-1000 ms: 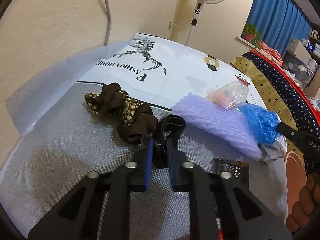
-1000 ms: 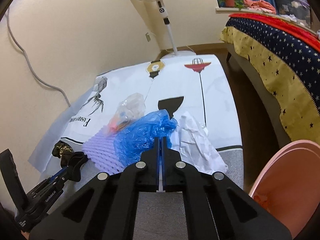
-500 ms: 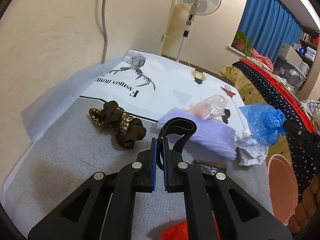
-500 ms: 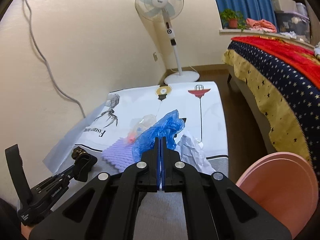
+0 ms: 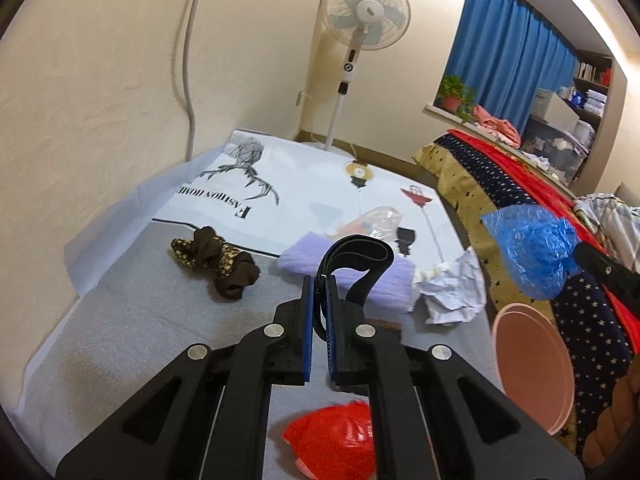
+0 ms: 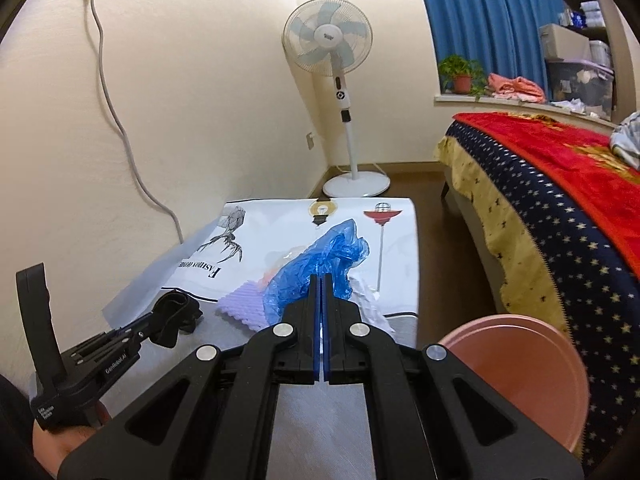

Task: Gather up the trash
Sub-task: 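Carry the blue bag over the pink bin with the right tool while the left tool carries the strap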

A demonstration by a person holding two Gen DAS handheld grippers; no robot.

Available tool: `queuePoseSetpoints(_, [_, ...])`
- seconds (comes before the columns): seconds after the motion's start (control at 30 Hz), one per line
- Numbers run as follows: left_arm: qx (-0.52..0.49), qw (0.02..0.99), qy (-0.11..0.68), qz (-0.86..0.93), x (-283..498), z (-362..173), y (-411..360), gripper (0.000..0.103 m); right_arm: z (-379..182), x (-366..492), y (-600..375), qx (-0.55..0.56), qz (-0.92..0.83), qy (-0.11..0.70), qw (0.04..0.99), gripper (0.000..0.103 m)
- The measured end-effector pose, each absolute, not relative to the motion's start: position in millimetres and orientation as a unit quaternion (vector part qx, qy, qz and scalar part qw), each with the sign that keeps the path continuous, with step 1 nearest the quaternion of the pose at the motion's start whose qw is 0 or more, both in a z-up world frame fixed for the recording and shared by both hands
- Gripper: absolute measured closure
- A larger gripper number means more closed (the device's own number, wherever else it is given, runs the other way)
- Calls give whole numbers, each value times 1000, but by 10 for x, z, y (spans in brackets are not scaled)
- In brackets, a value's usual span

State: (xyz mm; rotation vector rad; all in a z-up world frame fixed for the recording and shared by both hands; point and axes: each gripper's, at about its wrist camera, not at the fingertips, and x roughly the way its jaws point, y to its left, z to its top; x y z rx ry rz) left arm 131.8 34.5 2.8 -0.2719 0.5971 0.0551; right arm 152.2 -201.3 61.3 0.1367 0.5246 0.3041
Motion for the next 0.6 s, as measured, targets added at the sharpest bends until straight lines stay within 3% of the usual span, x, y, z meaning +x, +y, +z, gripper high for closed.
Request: queuePoseSetpoints(0.6, [-119, 954, 274, -23, 1123, 232, -14, 98, 860, 919, -2534, 73, 98, 228, 966, 102])
